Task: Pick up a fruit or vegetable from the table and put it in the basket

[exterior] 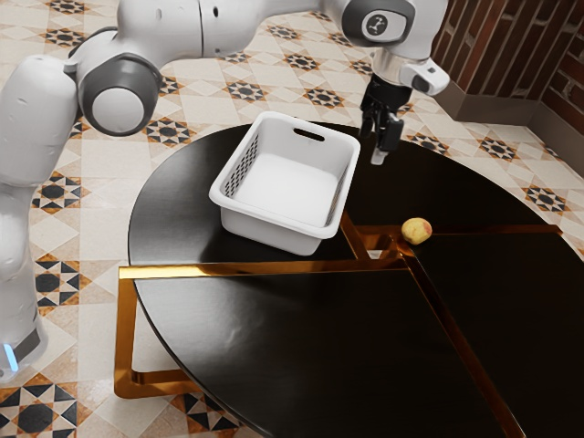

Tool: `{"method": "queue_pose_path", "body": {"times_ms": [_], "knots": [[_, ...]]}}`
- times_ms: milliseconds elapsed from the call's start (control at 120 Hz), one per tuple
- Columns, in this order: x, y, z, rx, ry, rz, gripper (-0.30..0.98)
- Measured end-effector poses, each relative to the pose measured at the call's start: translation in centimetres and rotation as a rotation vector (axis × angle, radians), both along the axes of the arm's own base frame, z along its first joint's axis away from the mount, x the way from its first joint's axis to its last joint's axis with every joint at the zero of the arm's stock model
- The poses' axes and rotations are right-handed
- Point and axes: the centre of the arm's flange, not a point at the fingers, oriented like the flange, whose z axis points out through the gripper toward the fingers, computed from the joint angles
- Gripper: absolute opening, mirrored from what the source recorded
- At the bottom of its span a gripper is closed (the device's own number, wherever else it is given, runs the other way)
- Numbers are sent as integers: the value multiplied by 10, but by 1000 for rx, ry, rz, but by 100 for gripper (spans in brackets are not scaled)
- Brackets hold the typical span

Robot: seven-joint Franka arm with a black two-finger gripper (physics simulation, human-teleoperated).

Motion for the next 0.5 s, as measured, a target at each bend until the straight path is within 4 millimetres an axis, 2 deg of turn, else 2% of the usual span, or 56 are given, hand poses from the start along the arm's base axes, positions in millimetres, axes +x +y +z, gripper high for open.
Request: {"method": "queue_pose_path", "body": {"times_ms": [400, 458, 500], "knots": [[0, 0, -2, -11, 11, -41, 69], [13, 0, -15, -18, -10, -34, 69], [30, 1, -36, -24, -23, -29, 69]]}}
